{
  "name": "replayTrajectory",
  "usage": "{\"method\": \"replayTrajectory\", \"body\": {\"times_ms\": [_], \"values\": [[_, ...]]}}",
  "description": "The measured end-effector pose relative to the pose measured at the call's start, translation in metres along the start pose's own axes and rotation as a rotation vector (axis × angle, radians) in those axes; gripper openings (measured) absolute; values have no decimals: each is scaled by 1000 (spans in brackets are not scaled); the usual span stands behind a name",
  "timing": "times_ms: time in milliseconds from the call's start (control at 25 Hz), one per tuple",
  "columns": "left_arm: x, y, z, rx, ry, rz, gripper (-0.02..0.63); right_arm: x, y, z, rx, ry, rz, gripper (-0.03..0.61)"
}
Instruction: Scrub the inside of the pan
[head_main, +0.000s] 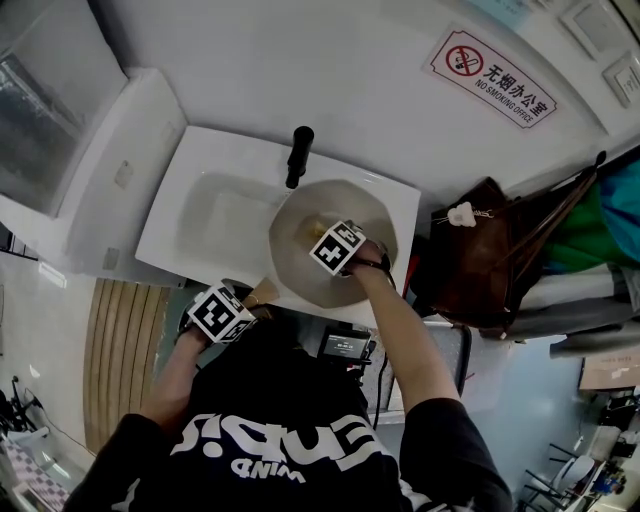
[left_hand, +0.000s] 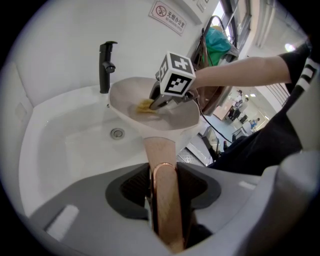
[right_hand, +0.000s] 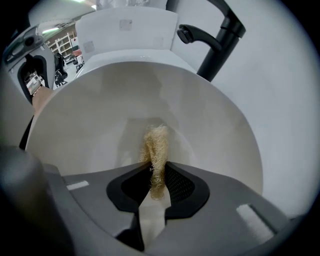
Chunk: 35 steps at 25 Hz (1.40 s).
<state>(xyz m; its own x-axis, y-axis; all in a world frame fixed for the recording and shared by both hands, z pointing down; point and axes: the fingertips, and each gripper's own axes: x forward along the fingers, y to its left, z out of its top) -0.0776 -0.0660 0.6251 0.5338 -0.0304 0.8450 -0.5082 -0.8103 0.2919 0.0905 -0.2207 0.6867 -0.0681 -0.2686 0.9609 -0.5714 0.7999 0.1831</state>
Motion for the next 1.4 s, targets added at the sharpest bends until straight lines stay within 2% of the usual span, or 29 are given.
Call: {"method": "replayTrajectory", "body": {"times_ms": [160, 320, 760, 960, 1400], "values": [[0, -1, 2, -4, -13, -6, 166, 0, -16, -15, 16, 38, -31, 74], [-1, -1, 2, -3, -24, -7, 166, -3, -20, -18, 43, 22, -49, 75], [2, 3, -2, 5, -31, 3, 164, -59, -11, 12, 203, -245, -31, 75], [5, 7, -6, 10, -31, 18, 163, -98, -17, 21, 333, -407, -52, 75], [16, 11, -16, -2, -47, 25, 161, -136, -10, 13, 419, -544, -95, 75]]}}
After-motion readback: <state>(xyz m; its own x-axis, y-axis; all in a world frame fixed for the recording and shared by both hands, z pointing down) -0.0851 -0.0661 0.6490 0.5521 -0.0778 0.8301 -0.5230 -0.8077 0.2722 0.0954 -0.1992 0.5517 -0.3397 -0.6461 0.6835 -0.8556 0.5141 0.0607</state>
